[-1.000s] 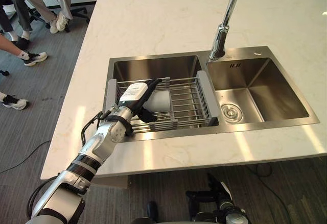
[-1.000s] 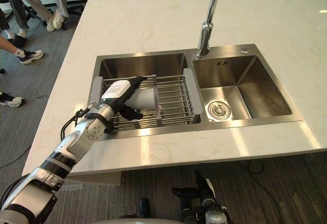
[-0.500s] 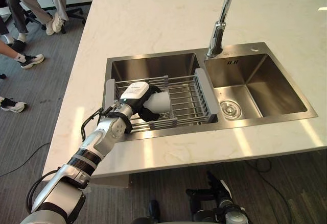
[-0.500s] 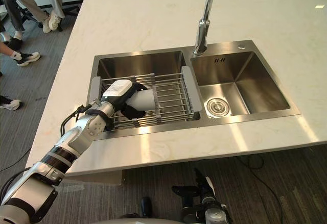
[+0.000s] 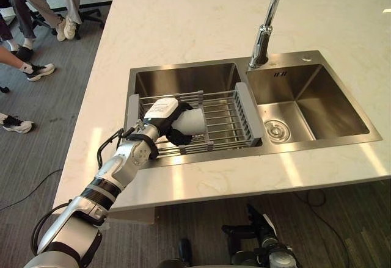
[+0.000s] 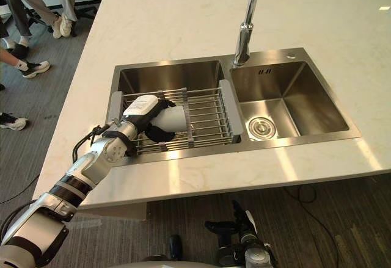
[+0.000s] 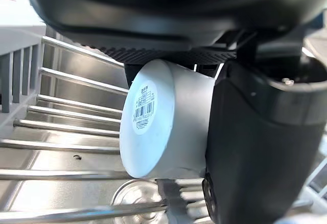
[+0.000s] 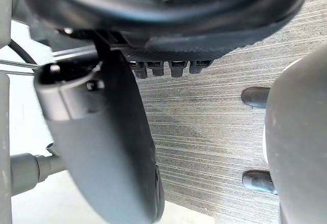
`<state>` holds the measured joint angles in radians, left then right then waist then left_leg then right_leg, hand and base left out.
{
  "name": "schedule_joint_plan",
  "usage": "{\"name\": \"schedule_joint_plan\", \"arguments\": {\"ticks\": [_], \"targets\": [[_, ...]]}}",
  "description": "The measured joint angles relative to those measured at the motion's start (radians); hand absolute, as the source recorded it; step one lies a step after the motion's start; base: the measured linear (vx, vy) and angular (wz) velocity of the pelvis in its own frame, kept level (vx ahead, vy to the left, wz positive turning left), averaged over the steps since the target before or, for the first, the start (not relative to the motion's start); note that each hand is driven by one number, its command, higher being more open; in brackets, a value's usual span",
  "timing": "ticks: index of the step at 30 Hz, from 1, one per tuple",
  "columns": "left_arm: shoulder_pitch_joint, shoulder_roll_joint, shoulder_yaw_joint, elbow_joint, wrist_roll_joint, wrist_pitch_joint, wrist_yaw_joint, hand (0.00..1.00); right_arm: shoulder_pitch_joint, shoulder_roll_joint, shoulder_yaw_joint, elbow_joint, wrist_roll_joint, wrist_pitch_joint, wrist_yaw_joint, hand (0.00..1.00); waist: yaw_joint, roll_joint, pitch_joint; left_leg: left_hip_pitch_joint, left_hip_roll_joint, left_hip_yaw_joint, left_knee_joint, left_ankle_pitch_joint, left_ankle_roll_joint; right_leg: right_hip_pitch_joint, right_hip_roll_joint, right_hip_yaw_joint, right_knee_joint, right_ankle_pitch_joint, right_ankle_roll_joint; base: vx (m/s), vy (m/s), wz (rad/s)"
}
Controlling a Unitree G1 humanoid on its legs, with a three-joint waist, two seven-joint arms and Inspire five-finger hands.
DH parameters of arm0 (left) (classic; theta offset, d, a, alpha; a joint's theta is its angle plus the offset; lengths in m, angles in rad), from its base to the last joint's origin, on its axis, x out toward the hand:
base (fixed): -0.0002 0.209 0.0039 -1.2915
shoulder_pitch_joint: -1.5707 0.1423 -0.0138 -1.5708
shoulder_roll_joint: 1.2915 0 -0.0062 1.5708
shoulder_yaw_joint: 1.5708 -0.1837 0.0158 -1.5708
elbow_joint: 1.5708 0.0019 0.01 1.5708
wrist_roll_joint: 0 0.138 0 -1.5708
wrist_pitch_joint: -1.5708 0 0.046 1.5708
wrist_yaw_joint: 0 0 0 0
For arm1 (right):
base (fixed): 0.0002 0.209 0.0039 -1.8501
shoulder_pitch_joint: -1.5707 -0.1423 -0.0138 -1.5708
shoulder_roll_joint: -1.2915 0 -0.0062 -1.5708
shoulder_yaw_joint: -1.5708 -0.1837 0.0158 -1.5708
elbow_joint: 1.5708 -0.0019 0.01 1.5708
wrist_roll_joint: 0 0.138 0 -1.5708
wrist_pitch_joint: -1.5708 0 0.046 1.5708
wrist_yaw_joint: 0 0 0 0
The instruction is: Walk over to the sink, pick up the cup, carry it to the dishwasher, place the cup inside the dishwasher, then close the dishwasher door
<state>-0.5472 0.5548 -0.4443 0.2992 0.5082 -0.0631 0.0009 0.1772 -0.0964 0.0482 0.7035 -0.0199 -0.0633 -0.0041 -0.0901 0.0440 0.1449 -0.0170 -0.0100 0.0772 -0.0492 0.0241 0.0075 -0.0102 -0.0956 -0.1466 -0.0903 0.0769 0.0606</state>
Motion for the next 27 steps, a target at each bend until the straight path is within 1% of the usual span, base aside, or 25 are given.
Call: {"name": "schedule_joint_plan", "arguments": {"ticks": [2, 3, 6, 10, 13, 15, 17, 18, 19, 21, 25, 26, 27], "targets": [[0.000, 0.005, 0.003, -0.070, -0.009, 0.000, 0.010, 0.00, 0.001, 0.000, 0.000, 0.000, 0.001, 0.000, 0.000, 1.00, 0.006, 0.000, 0.000, 0.001, -0.001, -0.001, 0.002, 0.000, 0.001, 0.006, -0.001, 0.000, 0.004, 0.000, 0.000, 0.00, -0.002, 0.02], [0.000, 0.005, 0.005, -0.135, -0.021, -0.001, 0.032, 0.00, 0.000, 0.001, 0.001, 0.000, 0.005, 0.000, 0.000, 1.00, 0.013, 0.000, 0.000, 0.001, -0.001, -0.004, 0.004, 0.000, 0.001, 0.008, -0.001, -0.002, 0.004, 0.000, 0.000, 0.00, -0.003, 0.04], [0.000, 0.001, 0.009, -0.240, -0.022, -0.017, 0.067, 0.00, -0.003, 0.001, 0.009, 0.000, 0.027, 0.000, 0.000, 1.00, 0.022, 0.000, 0.000, 0.003, -0.001, -0.010, 0.007, 0.000, 0.001, 0.015, -0.001, -0.007, 0.004, 0.000, 0.000, -0.02, -0.006, 0.06], [0.010, -0.031, 0.043, -0.337, -0.039, -0.039, 0.087, 0.00, -0.011, 0.001, 0.029, 0.000, 0.027, 0.000, -0.003, 1.00, 0.025, -0.001, -0.001, 0.005, -0.001, -0.026, 0.015, 0.000, 0.001, 0.028, -0.001, -0.021, 0.005, -0.001, 0.000, -0.06, -0.013, 0.11], [0.052, -0.060, 0.081, -0.432, -0.055, -0.055, 0.116, 0.00, -0.011, 0.001, 0.043, -0.001, 0.027, 0.000, -0.003, 1.00, 0.039, -0.001, -0.003, 0.005, -0.001, -0.033, 0.016, 0.001, 0.002, 0.032, -0.001, -0.026, 0.005, -0.002, -0.001, -0.05, -0.011, 0.07], [0.113, -0.091, 0.107, -0.509, -0.093, -0.069, 0.142, 0.00, -0.010, 0.002, 0.047, -0.001, 0.027, 0.001, -0.005, 1.00, 0.052, -0.002, -0.005, 0.005, -0.001, -0.041, 0.016, 0.002, 0.003, 0.036, -0.001, -0.035, 0.005, -0.002, 0.000, -0.02, -0.008, 0.10], [0.174, -0.117, 0.138, -0.558, -0.122, -0.080, 0.155, 0.00, -0.010, 0.003, 0.049, -0.001, 0.027, 0.001, -0.007, 1.00, 0.053, -0.003, -0.008, 0.005, -0.003, -0.048, 0.016, 0.003, 0.003, 0.039, -0.003, -0.042, 0.005, -0.003, 0.001, -0.02, -0.004, 0.09], [0.195, -0.128, 0.149, -0.573, -0.137, -0.080, 0.156, 0.00, -0.010, 0.005, 0.050, -0.001, 0.027, 0.001, -0.009, 1.00, 0.053, -0.004, -0.009, 0.005, -0.004, -0.051, 0.016, 0.003, 0.004, 0.041, -0.004, -0.045, 0.005, -0.004, 0.001, -0.01, -0.001, 0.13], [0.244, -0.162, 0.170, -0.600, -0.178, -0.084, 0.170, 0.00, -0.008, 0.006, 0.055, -0.001, 0.027, 0.001, -0.015, 1.00, 0.058, -0.005, -0.018, 0.005, -0.005, -0.055, 0.016, 0.003, 0.004, 0.043, -0.005, -0.050, 0.005, -0.006, 0.001, -0.01, -0.001, 0.10], [0.306, -0.212, 0.198, -0.628, -0.236, -0.089, 0.193, 0.00, -0.006, 0.009, 0.057, 0.000, 0.027, 0.001, -0.022, 1.00, 0.074, -0.006, -0.030, 0.005, -0.007, -0.061, 0.016, 0.004, 0.004, 0.046, -0.006, -0.056, 0.005, -0.008, 0.003, -0.01, -0.002, 0.10], [0.398, -0.265, 0.245, -0.687, -0.334, -0.096, 0.242, 0.00, -0.006, 0.018, 0.057, 0.000, 0.027, 0.001, -0.032, 1.00, 0.082, -0.014, -0.044, 0.005, -0.009, -0.088, 0.018, 0.007, 0.006, 0.060, -0.009, -0.083, 0.005, -0.014, 0.003, -0.02, -0.012, 0.22], [0.428, -0.280, 0.259, -0.707, -0.375, -0.109, 0.264, 0.00, -0.003, 0.023, 0.057, 0.000, 0.027, 0.001, -0.039, 1.00, 0.098, -0.021, -0.048, 0.005, -0.009, -0.094, 0.018, 0.008, 0.005, 0.062, -0.009, -0.089, 0.005, -0.016, 0.002, -0.04, -0.015, 0.14], [0.445, -0.290, 0.272, -0.717, -0.393, -0.115, 0.271, 0.00, -0.002, 0.025, 0.057, 0.001, 0.027, 0.001, -0.040, 1.00, 0.106, -0.026, -0.051, 0.005, -0.009, -0.096, 0.018, 0.009, 0.005, 0.063, -0.009, -0.092, 0.005, -0.017, 0.002, -0.04, -0.016, 0.15]]}}
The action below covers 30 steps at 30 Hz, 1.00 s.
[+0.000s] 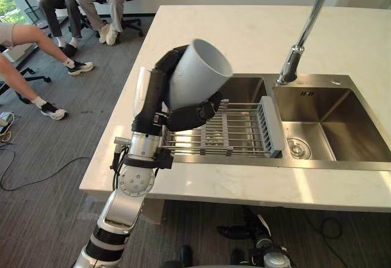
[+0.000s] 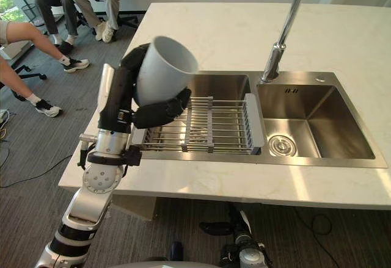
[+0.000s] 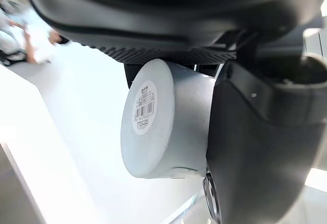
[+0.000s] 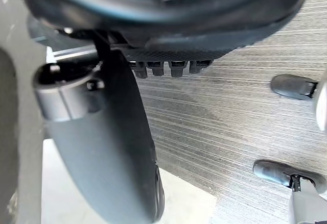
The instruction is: Walk over to the sink, pick up the cup, carry it to the dishwasher, place the cup inside the dishwasher, then close the dishwasher door
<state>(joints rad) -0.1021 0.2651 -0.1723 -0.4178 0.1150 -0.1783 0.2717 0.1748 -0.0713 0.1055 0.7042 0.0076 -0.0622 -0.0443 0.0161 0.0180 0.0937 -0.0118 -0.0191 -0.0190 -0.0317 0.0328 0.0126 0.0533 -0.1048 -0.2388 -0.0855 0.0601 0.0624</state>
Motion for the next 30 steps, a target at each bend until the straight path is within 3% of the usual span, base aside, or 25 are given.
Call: {"name": "schedule_joint_plan", "arguments": {"ticks": [9, 20, 23, 26, 27, 28, 30], "targets": [[0.158, -0.078, 0.047, -0.020, -0.208, -0.026, -0.001, 0.00, 0.005, 0.013, 0.010, 0.002, 0.004, 0.000, -0.002, 1.00, 0.022, -0.020, -0.032, -0.010, -0.009, -0.035, 0.000, 0.004, 0.004, 0.010, -0.008, -0.037, 0.000, -0.007, 0.003, -0.02, -0.002, 0.12], [0.295, -0.133, 0.049, -0.020, -0.293, -0.025, -0.052, 0.00, -0.008, 0.023, 0.018, 0.030, 0.009, 0.002, -0.003, 1.00, 0.050, -0.026, -0.037, -0.001, -0.005, -0.019, 0.004, -0.004, 0.000, 0.007, -0.007, -0.023, 0.010, -0.013, 0.006, 0.00, -0.003, -0.04], [0.312, -0.160, 0.045, -0.021, -0.294, -0.024, -0.057, 0.00, -0.011, 0.023, 0.019, 0.032, 0.007, 0.003, -0.003, 1.00, 0.049, -0.022, -0.032, -0.009, 0.007, -0.018, 0.051, -0.027, 0.001, -0.052, -0.018, -0.008, 0.167, -0.064, 0.003, -0.04, 0.018, -0.03], [0.300, -0.164, 0.040, -0.021, -0.292, -0.024, -0.049, 0.00, -0.014, 0.018, 0.018, 0.026, 0.006, 0.003, -0.020, 1.00, 0.032, -0.001, -0.015, -0.025, 0.009, -0.058, 0.078, -0.043, 0.013, -0.090, -0.020, 0.082, 0.288, -0.085, 0.010, -0.10, 0.043, 0.41], [0.291, -0.163, 0.038, -0.020, -0.292, -0.024, -0.044, 0.00, -0.017, 0.013, 0.019, 0.026, 0.006, 0.006, -0.025, 1.00, 0.030, -0.002, -0.010, -0.027, 0.001, -0.080, 0.072, -0.032, 0.024, -0.115, -0.029, 0.147, 0.400, -0.149, -0.006, -0.06, 0.019, 0.56], [0.291, -0.163, 0.037, -0.019, -0.292, -0.024, -0.042, 0.00, -0.017, 0.014, 0.019, 0.026, 0.006, 0.008, -0.025, 1.00, 0.028, -0.002, -0.009, -0.026, -0.002, -0.091, 0.072, -0.028, 0.023, -0.118, -0.028, 0.163, 0.436, -0.165, -0.005, -0.08, -0.012, 0.88], [0.292, -0.160, 0.028, -0.019, -0.292, -0.027, -0.034, 0.00, -0.026, 0.018, 0.035, 0.020, 0.007, 0.011, -0.027, 1.00, 0.037, -0.009, -0.013, -0.065, -0.038, -0.174, 0.093, -0.008, 0.011, -0.103, -0.015, 0.274, 0.534, -0.247, 0.018, -0.05, -0.084, 1.05]]}}
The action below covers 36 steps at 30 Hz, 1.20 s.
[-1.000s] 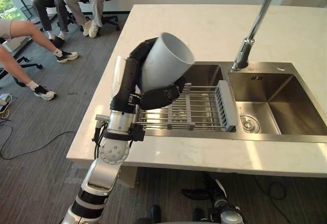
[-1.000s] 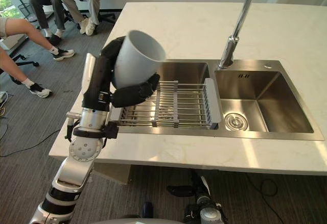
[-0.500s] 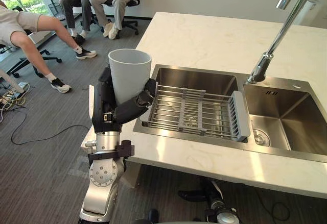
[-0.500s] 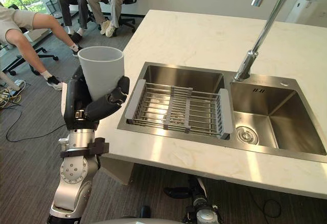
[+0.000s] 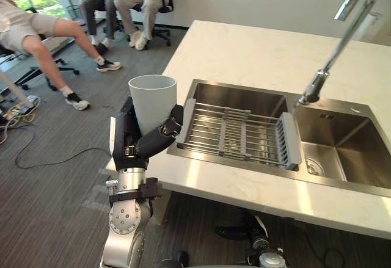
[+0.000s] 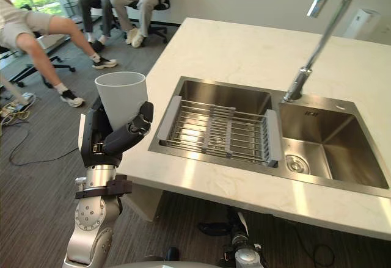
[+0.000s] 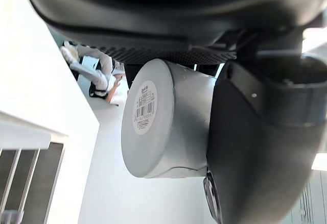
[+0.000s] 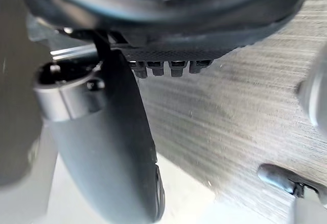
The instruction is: Walk over to the sink, pick up the cup, carry it to the dishwasher, place the cup inside the dishwasher, then close the dishwasher door
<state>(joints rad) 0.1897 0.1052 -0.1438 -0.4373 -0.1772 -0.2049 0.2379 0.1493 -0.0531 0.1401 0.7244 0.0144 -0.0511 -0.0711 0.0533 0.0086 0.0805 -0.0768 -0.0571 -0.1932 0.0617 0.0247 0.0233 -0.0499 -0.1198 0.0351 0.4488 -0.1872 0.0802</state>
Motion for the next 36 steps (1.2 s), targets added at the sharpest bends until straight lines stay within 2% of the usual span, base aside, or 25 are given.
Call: {"name": "schedule_joint_plan", "arguments": {"ticks": [2, 4, 5, 6, 7, 8, 9, 10, 11, 12, 13, 14, 15, 17, 18, 20, 23, 25, 27, 28, 32, 34, 36], "targets": [[-0.002, -0.001, -0.013, 0.000, 0.000, 0.000, 0.003, 0.00, -0.033, -0.002, 0.021, -0.005, 0.000, 0.000, -0.006, 1.00, 0.021, -0.008, 0.002, -0.058, -0.024, -0.047, 0.032, 0.027, -0.019, 0.005, 0.004, 0.050, -0.048, -0.046, -0.001, -0.09, -0.159, 0.97], [-0.001, -0.005, -0.042, -0.002, 0.000, 0.000, 0.004, 0.00, -0.085, -0.004, 0.031, -0.030, 0.001, 0.000, -0.011, 1.00, 0.051, 0.003, 0.017, -0.150, -0.028, -0.114, 0.056, 0.060, -0.060, 0.016, 0.017, 0.027, -0.178, -0.069, -0.002, -0.12, -0.192, 0.94], [0.000, -0.014, -0.052, 0.002, -0.003, 0.002, 0.004, 0.00, -0.102, -0.009, 0.035, -0.033, 0.001, 0.000, -0.012, 1.00, 0.051, 0.023, 0.030, -0.163, -0.016, -0.141, 0.057, 0.071, -0.075, 0.024, 0.034, 0.002, -0.205, -0.058, -0.001, -0.20, -0.261, 0.99], [0.011, -0.030, -0.082, 0.003, -0.017, 0.010, 0.004, 0.00, -0.139, -0.020, 0.044, -0.033, 0.001, 0.000, -0.013, 1.00, 0.051, 0.061, 0.053, -0.167, 0.019, -0.192, 0.026, 0.112, -0.111, 0.037, 0.076, -0.059, -0.222, -0.032, -0.027, -0.19, -0.213, 0.95], [0.017, -0.033, -0.092, 0.003, -0.025, 0.010, 0.004, 0.00, -0.145, -0.021, 0.044, -0.033, 0.001, 0.000, -0.013, 1.00, 0.049, 0.070, 0.056, -0.166, 0.033, -0.187, -0.001, 0.142, -0.123, 0.037, 0.085, -0.081, -0.221, -0.026, -0.038, -0.37, -0.317, 1.20], [0.018, -0.031, -0.118, 0.003, -0.040, 0.010, 0.000, 0.00, -0.150, -0.026, 0.040, -0.046, 0.001, -0.003, -0.014, 1.00, 0.041, 0.077, 0.053, -0.159, 0.062, -0.108, -0.079, 0.176, -0.167, 0.033, 0.095, -0.140, -0.230, -0.013, -0.060, -0.34, -0.196, 1.15], [0.008, -0.031, -0.143, 0.003, -0.041, 0.009, -0.007, 0.00, -0.149, -0.031, 0.023, -0.047, 0.002, -0.006, -0.016, 1.00, 0.031, 0.069, 0.057, -0.190, 0.070, 0.027, -0.018, 0.137, -0.107, 0.026, 0.081, -0.191, -0.239, -0.008, -0.068, -0.32, -0.170, 1.31], [0.001, -0.027, -0.156, 0.003, -0.041, 0.008, -0.018, 0.00, -0.146, -0.038, 0.016, -0.047, 0.003, -0.005, -0.022, 1.00, 0.021, 0.058, 0.061, -0.201, 0.061, 0.128, 0.052, 0.104, -0.067, 0.023, 0.051, -0.221, -0.239, -0.002, -0.066, -0.17, -0.085, 1.10], [0.000, -0.025, -0.161, 0.003, -0.041, 0.008, -0.026, 0.00, -0.140, -0.046, 0.014, -0.048, 0.003, -0.005, -0.025, 1.00, 0.011, 0.040, 0.065, -0.203, 0.059, 0.191, 0.105, 0.072, -0.050, 0.017, 0.029, -0.241, -0.239, 0.005, -0.062, -0.12, -0.068, 0.95], [-0.006, -0.029, -0.168, 0.004, -0.042, 0.007, -0.037, 0.00, -0.129, -0.063, 0.014, -0.055, 0.005, -0.005, -0.024, 1.00, -0.001, 0.039, 0.061, -0.194, 0.084, 0.295, 0.195, 0.002, -0.047, 0.012, 0.006, -0.269, -0.247, 0.027, -0.060, -0.13, -0.040, 0.82], [-0.026, -0.028, -0.182, 0.011, -0.048, 0.006, -0.044, 0.00, -0.114, -0.071, 0.012, -0.067, 0.005, -0.005, -0.025, 1.00, -0.008, 0.045, 0.055, -0.153, 0.122, 0.376, 0.226, -0.037, -0.053, 0.005, -0.010, -0.292, -0.265, 0.042, -0.051, -0.14, 0.021, 0.70], [-0.038, -0.028, -0.191, 0.016, -0.055, 0.006, -0.049, 0.00, -0.108, -0.072, 0.008, -0.069, 0.005, -0.005, -0.024, 1.00, -0.012, 0.055, 0.047, -0.127, 0.144, 0.410, 0.222, -0.050, -0.053, -0.002, -0.014, -0.304, -0.268, 0.048, -0.047, -0.10, 0.084, 0.66], [-0.067, -0.035, -0.207, 0.033, -0.063, 0.006, -0.065, 0.00, -0.099, -0.071, -0.003, -0.070, 0.008, -0.002, -0.024, 1.00, -0.024, 0.078, 0.033, -0.063, 0.175, 0.453, 0.183, -0.077, -0.064, -0.012, -0.018, -0.329, -0.266, 0.055, -0.035, -0.06, 0.105, 0.55], [-0.102, -0.048, -0.230, 0.066, -0.072, 0.005, -0.081, 0.00, -0.097, -0.054, -0.016, -0.069, 0.028, 0.006, -0.023, 1.00, -0.031, 0.096, 0.020, -0.009, 0.174, 0.456, 0.057, -0.071, -0.081, -0.012, -0.017, -0.365, -0.271, 0.066, -0.016, -0.06, 0.206, 0.56], [-0.106, -0.036, -0.239, 0.089, -0.078, 0.003, -0.085, 0.00, -0.088, -0.028, -0.020, -0.076, 0.036, 0.006, -0.023, 1.00, -0.035, 0.074, 0.010, 0.017, 0.147, 0.445, -0.011, -0.030, -0.085, 0.005, -0.030, -0.380, -0.302, 0.086, -0.007, -0.06, 0.220, 0.46], [-0.103, -0.015, -0.238, 0.110, -0.078, 0.005, -0.085, 0.00, -0.081, 0.003, -0.018, -0.085, 0.036, 0.004, -0.022, 1.00, -0.042, 0.059, 0.001, 0.044, 0.116, 0.418, -0.066, 0.003, -0.072, 0.046, -0.042, -0.409, -0.347, 0.106, 0.014, -0.02, 0.132, 0.49], [-0.098, -0.004, -0.219, 0.121, -0.078, 0.006, -0.088, 0.00, -0.068, 0.007, -0.024, -0.079, 0.035, -0.002, 0.001, 1.00, -0.033, 0.056, -0.003, 0.065, 0.089, 0.390, -0.084, 0.015, -0.059, 0.094, -0.056, -0.436, -0.386, 0.129, 0.027, -0.03, 0.100, 0.36], [-0.097, -0.006, -0.175, 0.121, -0.079, 0.006, -0.091, 0.00, -0.058, -0.009, -0.100, -0.055, 0.177, -0.006, 0.107, 1.00, -0.026, 0.054, -0.005, 0.075, 0.081, 0.384, -0.093, 0.021, -0.054, 0.109, -0.059, -0.442, -0.398, 0.138, 0.031, -0.03, 0.067, 0.15], [-0.094, -0.011, -0.135, 0.121, -0.077, 0.006, -0.093, 0.00, -0.059, -0.024, -0.211, 0.031, 0.296, -0.030, 0.158, 1.00, -0.026, 0.049, -0.008, 0.076, 0.075, 0.375, -0.100, 0.027, -0.052, 0.114, -0.064, -0.450, -0.398, 0.140, 0.034, -0.04, 0.039, 0.13], [-0.082, -0.010, -0.120, 0.120, -0.077, 0.006, -0.095, 0.00, -0.060, -0.034, -0.261, 0.092, 0.341, -0.041, 0.151, 1.00, -0.026, 0.043, -0.013, 0.079, 0.074, 0.371, -0.113, 0.035, -0.048, 0.115, -0.064, -0.455, -0.398, 0.140, 0.034, -0.03, 0.019, 0.13], [-0.036, -0.009, -0.111, 0.120, -0.076, 0.009, -0.112, 0.00, -0.055, -0.095, -0.302, 0.201, 0.385, -0.041, 0.136, 1.00, -0.024, 0.033, -0.014, 0.091, 0.059, 0.360, -0.153, 0.047, -0.042, 0.116, -0.077, -0.471, -0.389, 0.138, 0.035, -0.01, 0.035, 0.11], [-0.024, -0.009, -0.112, 0.119, -0.072, 0.023, -0.125, 0.00, -0.054, -0.109, -0.387, 0.249, 0.385, -0.041, 0.139, 1.00, -0.026, 0.021, -0.007, 0.113, 0.038, 0.342, -0.154, 0.026, -0.024, 0.105, -0.123, -0.493, -0.284, 0.089, 0.045, 0.04, 0.082, 0.31], [-0.020, -0.010, -0.113, 0.118, -0.055, 0.024, -0.135, 0.00, -0.044, -0.129, -0.456, 0.286, 0.386, -0.037, 0.150, 1.00, -0.028, 0.026, -0.008, 0.139, 0.025, 0.319, -0.154, 0.016, -0.011, 0.079, -0.169, -0.499, -0.130, 0.059, 0.022, 0.05, 0.072, 0.44]]}}
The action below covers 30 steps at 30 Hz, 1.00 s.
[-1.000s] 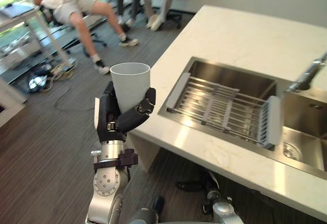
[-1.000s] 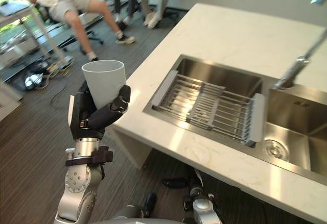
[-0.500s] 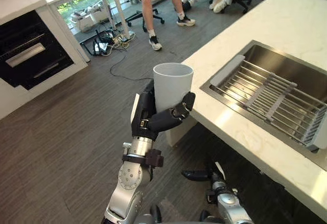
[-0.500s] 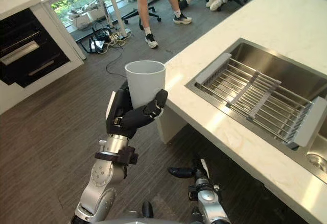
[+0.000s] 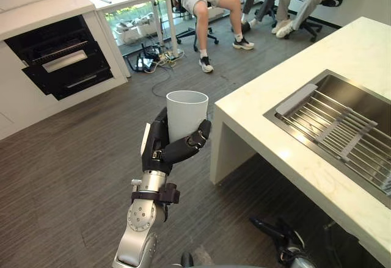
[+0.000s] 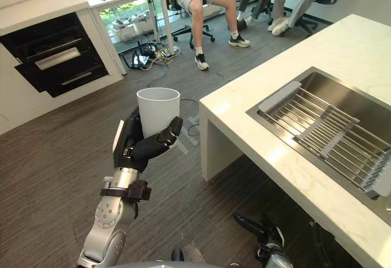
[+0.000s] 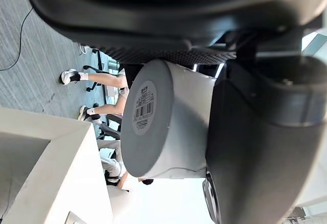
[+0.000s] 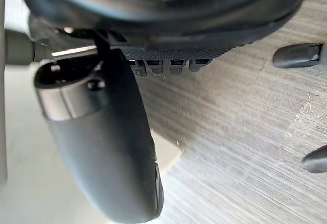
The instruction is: Walk over to the sink, pick up the cup, carry it to the dishwasher, place the cup inside the dishwasher, then close the dishwasher door
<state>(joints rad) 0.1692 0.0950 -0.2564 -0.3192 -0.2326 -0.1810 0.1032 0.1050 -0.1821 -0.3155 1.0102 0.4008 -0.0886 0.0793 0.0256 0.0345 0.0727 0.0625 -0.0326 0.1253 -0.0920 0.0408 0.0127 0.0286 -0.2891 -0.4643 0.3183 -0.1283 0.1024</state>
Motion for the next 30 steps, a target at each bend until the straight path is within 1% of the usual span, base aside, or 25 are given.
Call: {"name": "schedule_joint_plan", "arguments": {"ticks": [1, 2, 3, 4, 5, 6, 7, 9, 10, 11, 12, 13, 14, 15, 16, 17, 18, 19, 20, 21, 22, 23, 24, 26, 30], "targets": [[0.005, 0.008, 0.001, -0.010, 0.001, -0.001, -0.004, 0.00, 0.016, -0.014, -0.033, 0.001, 0.000, 0.008, 0.017, 1.00, 0.002, -0.004, 0.001, 0.016, -0.013, -0.020, 0.001, -0.006, 0.009, -0.047, -0.041, 0.032, 0.147, -0.005, -0.022, 0.08, 0.103, 0.54], [0.013, 0.019, 0.005, -0.022, 0.001, -0.001, -0.006, 0.00, 0.024, -0.018, -0.059, -0.006, 0.003, 0.016, 0.030, 1.00, 0.000, -0.014, -0.001, 0.020, -0.025, -0.047, 0.006, -0.010, 0.018, -0.078, -0.065, 0.074, 0.240, 0.004, -0.046, 0.08, 0.103, 0.81], [0.028, 0.028, 0.017, -0.045, 0.001, 0.000, -0.013, 0.00, 0.018, -0.023, -0.075, -0.049, 0.034, 0.055, 0.031, 1.00, -0.010, -0.025, 0.004, 0.022, -0.037, -0.093, 0.023, -0.017, 0.038, -0.129, -0.078, 0.147, 0.364, 0.049, -0.091, 0.11, 0.076, 0.84], [0.037, 0.034, 0.021, -0.058, 0.001, 0.000, -0.017, 0.00, 0.018, -0.028, -0.053, -0.092, 0.051, 0.066, 0.028, 1.00, -0.018, -0.019, 0.004, 0.023, -0.037, -0.117, 0.030, -0.018, 0.049, -0.163, -0.077, 0.186, 0.425, 0.079, -0.105, 0.15, 0.036, 0.94], [0.067, 0.038, 0.031, -0.079, 0.000, -0.009, -0.019, 0.00, 0.017, -0.035, 0.064, -0.192, 0.048, 0.055, -0.018, 1.00, -0.028, -0.011, 0.007, 0.016, -0.021, -0.148, 0.038, -0.024, 0.065, -0.218, -0.024, 0.268, 0.443, -0.018, -0.082, 0.17, 0.028, 0.71], [0.075, 0.038, 0.036, -0.075, -0.005, -0.023, -0.009, 0.00, 0.022, -0.030, 0.149, -0.287, 0.040, 0.003, -0.042, 1.00, -0.019, -0.018, 0.011, 0.001, -0.005, -0.163, 0.066, -0.041, 0.080, -0.257, 0.060, 0.358, 0.394, -0.075, -0.074, 0.13, 0.007, 0.62], [0.075, 0.038, 0.034, -0.070, -0.005, -0.024, 0.007, 0.00, 0.021, -0.017, 0.162, -0.332, 0.047, -0.014, -0.036, 1.00, -0.017, -0.021, 0.012, -0.005, 0.001, -0.179, 0.079, -0.047, 0.082, -0.266, 0.097, 0.393, 0.356, -0.086, -0.067, 0.11, -0.037, 0.70], [0.074, 0.029, 0.034, -0.067, -0.002, -0.020, 0.030, 0.00, 0.058, 0.085, 0.214, -0.542, -0.153, -0.030, -0.078, 1.00, -0.043, -0.028, 0.020, -0.020, 0.008, -0.275, 0.138, -0.086, 0.073, -0.280, 0.212, 0.506, 0.198, -0.084, -0.062, 0.15, -0.161, 1.35], [0.073, 0.029, 0.031, -0.070, 0.009, -0.020, 0.045, 0.00, 0.093, 0.124, 0.255, -0.609, -0.257, -0.040, -0.100, 1.00, -0.057, -0.032, 0.019, -0.033, -0.004, -0.338, 0.176, -0.112, 0.058, -0.274, 0.245, 0.546, 0.127, -0.077, -0.053, 0.15, -0.182, 1.54], [0.070, 0.026, 0.027, -0.070, 0.020, -0.020, 0.050, 0.00, 0.107, 0.140, 0.269, -0.624, -0.301, -0.046, -0.105, 1.00, -0.062, -0.038, 0.016, -0.043, -0.018, -0.371, 0.203, -0.127, 0.047, -0.267, 0.247, 0.559, 0.084, -0.072, -0.054, 0.18, -0.229, 1.59], [0.064, 0.021, 0.015, -0.073, 0.026, -0.020, 0.054, 0.00, 0.120, 0.158, 0.286, -0.622, -0.344, -0.047, -0.114, 1.00, -0.063, -0.059, 0.011, -0.053, -0.051, -0.421, 0.240, -0.153, 0.029, -0.250, 0.235, 0.571, 0.027, -0.053, -0.063, 0.14, -0.167, 1.31], [0.061, 0.014, 0.009, -0.073, 0.028, -0.020, 0.054, 0.00, 0.128, 0.165, 0.290, -0.611, -0.365, -0.042, -0.116, 1.00, -0.066, -0.073, 0.007, -0.056, -0.071, -0.451, 0.268, -0.176, 0.029, -0.239, 0.220, 0.564, 0.027, 0.009, -0.054, 0.26, -0.282, 1.80], [0.070, -0.027, -0.021, -0.073, 0.027, -0.015, 0.057, 0.00, 0.141, 0.166, 0.291, -0.566, -0.393, -0.010, -0.132, 1.00, -0.054, -0.022, -0.010, -0.096, -0.035, -0.464, 0.344, -0.221, 0.019, -0.210, 0.220, 0.466, 0.013, -0.007, -0.069, 0.36, -0.281, 1.76], [0.061, -0.054, -0.042, -0.081, 0.027, -0.015, 0.056, 0.00, 0.140, 0.159, 0.292, -0.542, -0.393, 0.009, -0.144, 1.00, -0.036, 0.015, -0.007, -0.135, -0.001, -0.401, 0.410, -0.240, -0.019, -0.181, 0.232, 0.409, -0.009, -0.009, -0.075, 0.36, -0.249, 1.62], [0.058, -0.068, -0.047, -0.086, 0.026, -0.015, 0.055, 0.00, 0.139, 0.155, 0.295, -0.540, -0.393, 0.018, -0.145, 1.00, -0.028, 0.028, -0.003, -0.151, 0.012, -0.365, 0.439, -0.246, -0.030, -0.162, 0.238, 0.384, -0.025, -0.008, -0.077, 0.33, -0.192, 1.23], [0.049, -0.090, -0.047, -0.087, 0.018, -0.015, 0.055, 0.00, 0.142, 0.151, 0.304, -0.537, -0.383, 0.022, -0.144, 1.00, -0.022, 0.037, 0.004, -0.178, 0.034, -0.286, 0.510, -0.252, -0.039, -0.119, 0.245, 0.338, -0.052, -0.008, -0.078, 0.22, -0.134, 0.95], [0.046, -0.098, -0.046, -0.090, 0.015, -0.015, 0.058, 0.00, 0.144, 0.152, 0.314, -0.537, -0.383, 0.022, -0.143, 1.00, -0.018, 0.032, 0.008, -0.192, 0.057, -0.209, 0.572, -0.252, -0.039, -0.080, 0.252, 0.316, -0.074, -0.008, -0.078, 0.17, -0.102, 0.84], [0.046, -0.098, -0.045, -0.096, 0.014, -0.015, 0.063, 0.00, 0.142, 0.152, 0.323, -0.538, -0.378, 0.021, -0.143, 1.00, -0.016, 0.026, 0.012, -0.201, 0.074, -0.157, 0.610, -0.254, -0.039, -0.054, 0.256, 0.305, -0.089, -0.007, -0.078, 0.16, -0.098, 0.64], [0.043, -0.097, -0.046, -0.120, 0.007, -0.018, 0.065, 0.00, 0.136, 0.154, 0.327, -0.544, -0.343, 0.008, -0.143, 1.00, -0.009, 0.017, 0.017, -0.217, 0.130, -0.030, 0.651, -0.290, -0.022, -0.005, 0.266, 0.280, -0.123, -0.009, -0.092, 0.14, -0.071, 0.52], [0.034, -0.097, -0.046, -0.128, 0.000, -0.022, 0.063, 0.00, 0.127, 0.150, 0.323, -0.544, -0.328, -0.002, -0.144, 1.00, -0.008, 0.018, 0.017, -0.224, 0.163, 0.028, 0.626, -0.296, -0.018, 0.005, 0.270, 0.267, -0.131, -0.013, -0.099, 0.14, -0.071, 0.46], [0.026, -0.098, -0.046, -0.129, -0.003, -0.022, 0.063, 0.00, 0.119, 0.145, 0.320, -0.542, -0.312, -0.004, -0.144, 1.00, -0.009, 0.018, 0.016, -0.227, 0.179, 0.058, 0.585, -0.284, -0.017, 0.006, 0.271, 0.260, -0.131, -0.015, -0.102, 0.09, 0.003, 0.35], [0.008, -0.099, -0.046, -0.129, -0.005, -0.022, 0.063, 0.00, 0.098, 0.131, 0.319, -0.521, -0.302, -0.008, -0.142, 1.00, -0.011, 0.019, 0.015, -0.220, 0.187, 0.087, 0.515, -0.251, -0.029, 0.006, 0.270, 0.250, -0.133, -0.019, -0.099, 0.09, 0.094, 0.28], [-0.005, -0.081, -0.047, -0.129, -0.005, -0.023, 0.059, 0.00, 0.078, 0.125, 0.318, -0.492, -0.288, -0.012, -0.139, 1.00, -0.011, 0.000, 0.015, -0.188, 0.160, 0.096, 0.445, -0.234, -0.031, 0.005, 0.253, 0.251, -0.141, -0.021, -0.094, 0.11, 0.112, 0.25], [-0.014, -0.053, -0.039, -0.111, -0.005, -0.023, 0.059, 0.00, 0.072, 0.133, 0.317, -0.457, -0.267, -0.015, -0.130, 1.00, -0.011, -0.034, 0.017, -0.164, 0.116, 0.095, 0.370, -0.195, -0.021, 0.011, 0.225, 0.254, -0.166, -0.021, -0.087, 0.08, 0.100, 0.22], [-0.007, -0.038, -0.030, -0.061, -0.005, -0.015, 0.056, 0.00, 0.090, 0.138, 0.320, -0.379, -0.267, -0.013, -0.117, 1.00, -0.013, -0.035, 0.017, -0.129, 0.077, 0.079, 0.298, -0.166, -0.015, 0.036, 0.206, 0.255, -0.194, -0.014, -0.077, 0.04, 0.059, 0.19]]}}
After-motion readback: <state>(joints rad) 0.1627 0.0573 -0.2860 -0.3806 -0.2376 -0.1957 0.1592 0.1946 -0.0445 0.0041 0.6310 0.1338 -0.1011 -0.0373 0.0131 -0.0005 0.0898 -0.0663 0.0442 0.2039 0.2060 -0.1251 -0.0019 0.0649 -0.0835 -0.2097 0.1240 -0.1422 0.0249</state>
